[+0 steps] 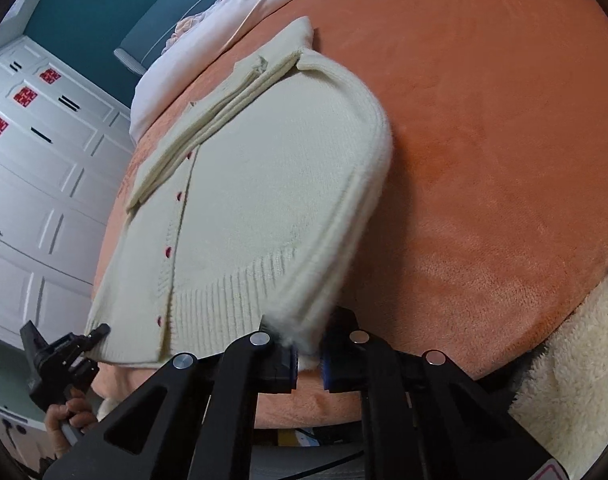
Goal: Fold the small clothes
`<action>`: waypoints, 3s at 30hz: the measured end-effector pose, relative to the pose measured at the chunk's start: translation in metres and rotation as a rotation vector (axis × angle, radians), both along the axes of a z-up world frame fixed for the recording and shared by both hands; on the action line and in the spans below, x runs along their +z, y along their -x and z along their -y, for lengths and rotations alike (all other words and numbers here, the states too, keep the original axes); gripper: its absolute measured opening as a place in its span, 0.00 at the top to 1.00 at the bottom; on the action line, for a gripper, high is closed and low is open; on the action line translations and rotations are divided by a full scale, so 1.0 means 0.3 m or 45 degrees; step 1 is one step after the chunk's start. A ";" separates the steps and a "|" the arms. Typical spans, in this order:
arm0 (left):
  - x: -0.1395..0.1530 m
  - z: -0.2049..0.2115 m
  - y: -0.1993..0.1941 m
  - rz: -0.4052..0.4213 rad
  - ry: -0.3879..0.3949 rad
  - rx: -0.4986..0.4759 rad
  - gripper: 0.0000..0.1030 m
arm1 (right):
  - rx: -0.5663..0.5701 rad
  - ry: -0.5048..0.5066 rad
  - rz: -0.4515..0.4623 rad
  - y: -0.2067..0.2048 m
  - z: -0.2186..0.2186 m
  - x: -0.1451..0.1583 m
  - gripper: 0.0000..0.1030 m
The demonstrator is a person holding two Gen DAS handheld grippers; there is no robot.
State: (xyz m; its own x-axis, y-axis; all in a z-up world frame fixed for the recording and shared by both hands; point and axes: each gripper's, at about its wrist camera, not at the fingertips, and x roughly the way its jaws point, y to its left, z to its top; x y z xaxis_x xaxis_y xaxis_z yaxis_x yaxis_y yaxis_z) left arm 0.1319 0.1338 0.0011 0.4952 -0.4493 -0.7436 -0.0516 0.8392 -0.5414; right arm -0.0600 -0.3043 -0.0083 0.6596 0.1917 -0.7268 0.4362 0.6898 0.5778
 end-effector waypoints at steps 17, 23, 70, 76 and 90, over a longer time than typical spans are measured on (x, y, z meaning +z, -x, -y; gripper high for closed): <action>0.109 -0.091 0.354 -0.127 -0.126 -0.196 0.93 | 0.429 0.261 -0.101 0.303 -0.123 0.175 0.93; 0.225 -0.137 0.581 -0.168 -0.211 -0.310 0.93 | 0.671 0.256 -0.107 0.523 -0.222 0.314 0.93; 0.008 0.209 -0.330 0.013 -0.425 -0.154 0.46 | 0.011 0.482 0.001 -0.189 0.079 0.127 0.43; 0.070 0.117 -0.256 0.045 -0.235 -0.081 0.89 | -0.004 0.420 0.078 -0.158 0.072 0.154 0.89; 0.373 0.128 -0.365 0.303 -0.252 -0.017 0.91 | -0.066 0.424 0.405 -0.272 0.150 0.429 0.89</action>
